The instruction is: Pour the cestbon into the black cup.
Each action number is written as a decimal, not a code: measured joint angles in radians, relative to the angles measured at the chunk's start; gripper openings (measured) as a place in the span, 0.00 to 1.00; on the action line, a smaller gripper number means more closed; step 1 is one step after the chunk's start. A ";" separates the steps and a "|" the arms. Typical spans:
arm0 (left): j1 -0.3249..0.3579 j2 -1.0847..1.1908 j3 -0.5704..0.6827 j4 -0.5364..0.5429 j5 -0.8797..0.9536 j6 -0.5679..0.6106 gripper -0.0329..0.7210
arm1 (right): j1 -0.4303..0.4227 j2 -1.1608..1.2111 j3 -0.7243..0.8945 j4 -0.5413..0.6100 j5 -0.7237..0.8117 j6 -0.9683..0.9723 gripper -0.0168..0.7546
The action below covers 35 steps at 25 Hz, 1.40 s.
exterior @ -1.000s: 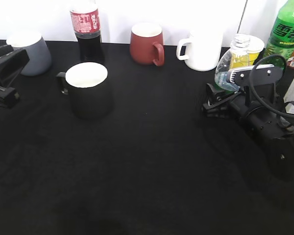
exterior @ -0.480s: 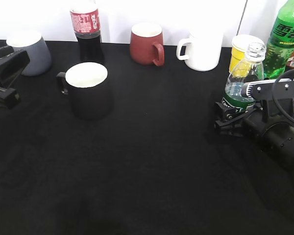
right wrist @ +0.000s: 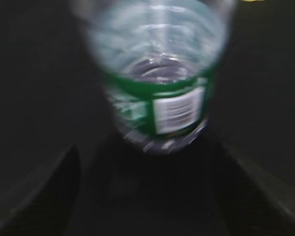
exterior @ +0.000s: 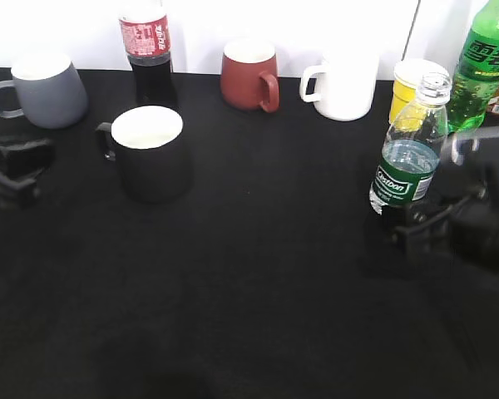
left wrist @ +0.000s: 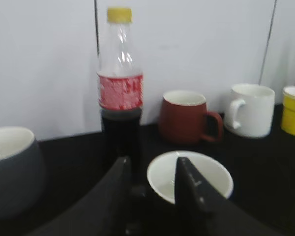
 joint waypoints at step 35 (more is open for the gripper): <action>-0.354 -1.248 -0.177 -0.223 1.592 0.158 0.36 | -0.032 -1.419 -0.161 -0.496 1.520 0.388 0.79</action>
